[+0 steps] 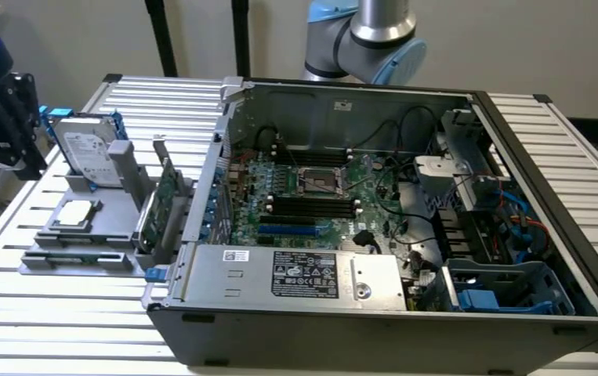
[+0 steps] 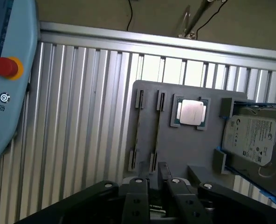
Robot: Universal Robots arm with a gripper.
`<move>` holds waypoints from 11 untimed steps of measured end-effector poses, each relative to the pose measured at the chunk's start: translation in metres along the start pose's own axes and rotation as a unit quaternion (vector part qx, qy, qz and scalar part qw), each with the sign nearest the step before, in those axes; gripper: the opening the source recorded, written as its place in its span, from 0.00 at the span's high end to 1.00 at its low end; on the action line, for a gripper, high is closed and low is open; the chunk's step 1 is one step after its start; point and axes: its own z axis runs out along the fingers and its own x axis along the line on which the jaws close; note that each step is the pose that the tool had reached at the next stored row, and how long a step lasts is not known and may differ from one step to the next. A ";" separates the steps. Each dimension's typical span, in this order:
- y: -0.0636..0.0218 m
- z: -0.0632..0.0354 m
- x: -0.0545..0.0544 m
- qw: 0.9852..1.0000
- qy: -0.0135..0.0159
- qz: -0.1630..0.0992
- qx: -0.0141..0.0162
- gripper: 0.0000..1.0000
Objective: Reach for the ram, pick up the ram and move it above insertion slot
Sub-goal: 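Pick up the ram and move it above insertion slot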
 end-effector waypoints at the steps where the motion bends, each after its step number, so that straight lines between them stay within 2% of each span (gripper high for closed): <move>1: 0.0000 0.0001 0.000 1.000 0.000 0.000 0.000 0.76; 3: 0.0000 0.0014 0.000 1.000 0.000 0.000 0.000 0.64; 4: 0.0000 0.0030 0.000 1.000 0.000 0.000 0.000 0.64; 5: -0.0001 0.0049 0.000 1.000 0.000 0.000 0.000 0.58; 11: -0.0002 0.0157 0.002 1.000 0.000 0.004 0.001 0.58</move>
